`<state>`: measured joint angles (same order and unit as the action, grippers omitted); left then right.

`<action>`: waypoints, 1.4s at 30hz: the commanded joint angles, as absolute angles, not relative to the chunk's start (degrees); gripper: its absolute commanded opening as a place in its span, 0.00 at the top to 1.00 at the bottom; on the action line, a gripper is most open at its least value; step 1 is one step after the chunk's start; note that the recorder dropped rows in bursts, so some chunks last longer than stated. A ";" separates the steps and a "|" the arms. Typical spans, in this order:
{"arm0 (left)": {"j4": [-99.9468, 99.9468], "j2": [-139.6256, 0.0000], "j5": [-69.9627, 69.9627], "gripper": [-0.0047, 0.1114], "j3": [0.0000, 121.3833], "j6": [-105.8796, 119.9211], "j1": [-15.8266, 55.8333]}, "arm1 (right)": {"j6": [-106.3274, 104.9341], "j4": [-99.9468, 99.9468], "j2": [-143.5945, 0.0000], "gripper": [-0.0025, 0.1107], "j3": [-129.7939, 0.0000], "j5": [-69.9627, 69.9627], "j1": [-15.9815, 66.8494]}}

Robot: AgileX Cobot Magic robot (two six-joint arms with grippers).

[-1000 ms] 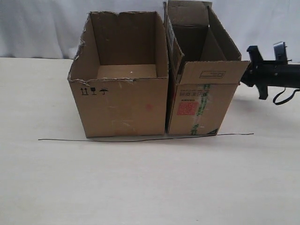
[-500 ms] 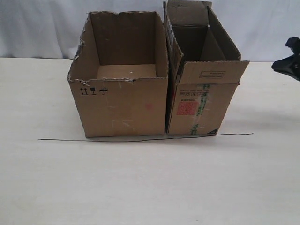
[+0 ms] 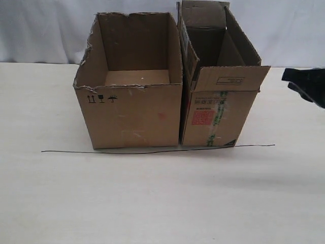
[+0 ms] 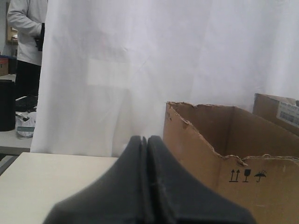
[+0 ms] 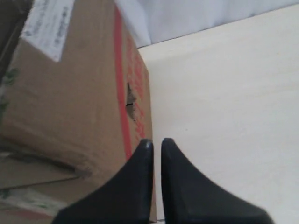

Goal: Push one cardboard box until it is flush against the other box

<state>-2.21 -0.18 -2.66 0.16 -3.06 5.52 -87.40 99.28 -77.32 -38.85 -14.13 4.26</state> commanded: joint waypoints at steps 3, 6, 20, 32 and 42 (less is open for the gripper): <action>-2.12 0.00 -3.18 0.96 0.00 -3.34 6.04 | -89.55 99.95 -70.19 0.93 -33.90 -8.97 10.46; -2.12 0.00 -3.18 0.96 0.00 -3.34 6.04 | -88.98 99.95 -68.63 0.93 -32.06 -9.79 11.56; -2.12 0.00 -3.18 0.96 0.00 -3.34 6.04 | -88.98 99.95 -67.83 0.93 -30.67 -10.76 11.55; -2.24 0.00 -3.18 0.96 0.00 -3.34 6.04 | -88.98 99.95 -65.21 0.93 -30.67 -10.50 11.55; -2.24 0.00 -3.18 0.96 0.00 -3.34 6.04 | -88.98 99.95 -45.63 0.93 -30.67 -10.39 11.55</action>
